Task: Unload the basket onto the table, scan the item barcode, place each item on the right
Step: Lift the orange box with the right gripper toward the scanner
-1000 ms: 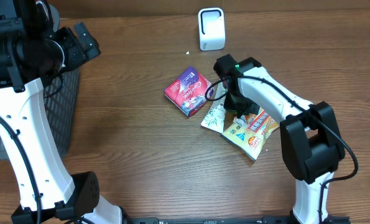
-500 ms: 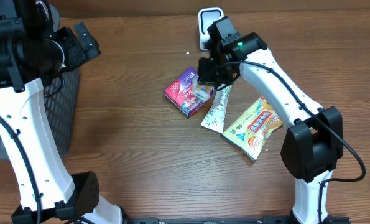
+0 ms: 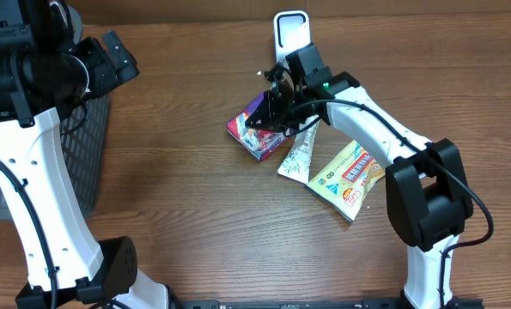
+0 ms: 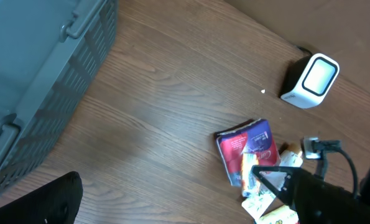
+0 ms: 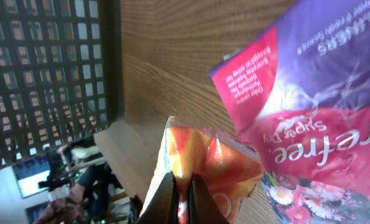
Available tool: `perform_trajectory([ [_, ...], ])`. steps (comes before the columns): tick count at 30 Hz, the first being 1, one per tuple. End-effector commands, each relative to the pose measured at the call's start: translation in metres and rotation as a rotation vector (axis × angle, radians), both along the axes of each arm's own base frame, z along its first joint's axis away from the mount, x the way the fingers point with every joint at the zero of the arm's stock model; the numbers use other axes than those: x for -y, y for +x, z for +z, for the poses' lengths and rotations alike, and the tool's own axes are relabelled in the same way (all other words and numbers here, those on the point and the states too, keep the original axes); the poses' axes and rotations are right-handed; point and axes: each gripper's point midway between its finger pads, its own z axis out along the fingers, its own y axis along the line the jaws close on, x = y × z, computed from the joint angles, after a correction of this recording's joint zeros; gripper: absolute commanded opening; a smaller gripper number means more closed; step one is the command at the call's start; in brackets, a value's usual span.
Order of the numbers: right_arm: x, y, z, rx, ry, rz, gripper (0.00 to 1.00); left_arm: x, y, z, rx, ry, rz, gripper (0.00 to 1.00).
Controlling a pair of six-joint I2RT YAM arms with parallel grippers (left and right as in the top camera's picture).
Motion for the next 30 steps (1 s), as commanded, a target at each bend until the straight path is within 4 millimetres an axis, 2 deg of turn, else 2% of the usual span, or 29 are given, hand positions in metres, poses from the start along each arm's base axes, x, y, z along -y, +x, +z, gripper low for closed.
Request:
perform_trajectory([
  [1,0.001,0.001,-0.009,-0.031,0.019,-0.012,0.04,-0.001,0.0,-0.001,-0.002,0.003,0.005,1.0],
  [7,0.008,0.015,-0.015,-0.007,0.032,-0.036,0.04,-0.001,0.0,-0.001,-0.002,0.003,0.005,1.0],
  [10,0.006,0.021,-0.023,0.01,0.039,-0.033,0.04,-0.001,0.0,-0.001,-0.002,0.003,0.005,1.0],
  [15,0.005,0.027,-0.026,0.04,0.04,-0.033,0.04,-0.001,0.0,-0.001,-0.002,0.003,0.005,1.0],
  [17,0.014,0.032,-0.037,0.048,-0.033,-0.075,0.04,-0.001,0.0,-0.001,-0.002,0.003,0.005,1.0],
  [18,0.025,0.036,-0.049,0.052,-0.119,-0.119,0.04,-0.001,0.0,-0.001,-0.002,0.003,0.005,1.0],
  [21,0.049,0.041,-0.067,0.057,-0.269,-0.184,0.11,-0.001,0.0,-0.001,-0.002,0.003,0.005,1.0],
  [22,0.058,0.041,-0.07,0.079,-0.309,-0.165,0.18,-0.001,0.0,-0.001,-0.002,0.003,0.005,1.0],
  [23,0.063,0.042,-0.07,0.087,-0.321,-0.152,0.25,-0.001,0.0,-0.001,-0.002,0.003,0.005,1.0],
  [24,0.067,0.043,-0.068,0.093,-0.328,-0.142,0.28,-0.001,0.0,-0.001,-0.002,0.003,0.005,0.99],
  [30,0.097,0.059,-0.046,0.115,-0.442,-0.172,0.32,-0.001,0.0,-0.001,-0.002,0.003,0.005,1.0],
])
